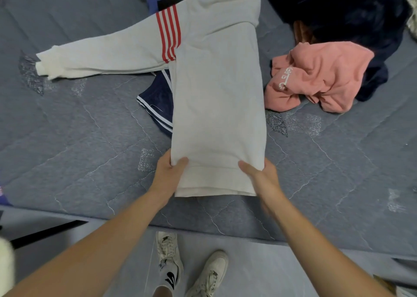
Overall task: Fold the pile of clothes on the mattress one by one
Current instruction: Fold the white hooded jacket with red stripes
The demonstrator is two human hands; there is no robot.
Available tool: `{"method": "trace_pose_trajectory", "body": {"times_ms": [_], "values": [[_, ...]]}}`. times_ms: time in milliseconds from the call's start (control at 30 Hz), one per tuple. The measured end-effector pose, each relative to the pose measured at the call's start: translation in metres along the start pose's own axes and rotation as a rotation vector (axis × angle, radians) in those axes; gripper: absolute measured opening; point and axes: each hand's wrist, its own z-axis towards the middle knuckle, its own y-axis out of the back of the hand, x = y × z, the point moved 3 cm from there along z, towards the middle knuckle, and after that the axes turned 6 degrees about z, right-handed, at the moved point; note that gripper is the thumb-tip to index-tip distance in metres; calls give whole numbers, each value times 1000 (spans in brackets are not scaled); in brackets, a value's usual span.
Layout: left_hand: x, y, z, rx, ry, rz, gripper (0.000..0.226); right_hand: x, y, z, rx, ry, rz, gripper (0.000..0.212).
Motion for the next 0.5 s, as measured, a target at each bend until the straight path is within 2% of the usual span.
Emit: {"method": "trace_pose_trajectory", "body": {"times_ms": [167, 300, 400, 500], "values": [[27, -2, -10, -88, 11, 84, 16, -39, -1, 0, -82, -24, -206, 27], [35, 1, -7, -106, 49, 216, 21, -43, 1, 4, -170, -61, -549, 52], [34, 16, -10, -159, 47, 239, 36, -21, -7, -12, -229, 173, -886, 71], [18, 41, -3, -227, 31, 179, 38, 12, -37, -15, -175, 453, -983, 79]]}}
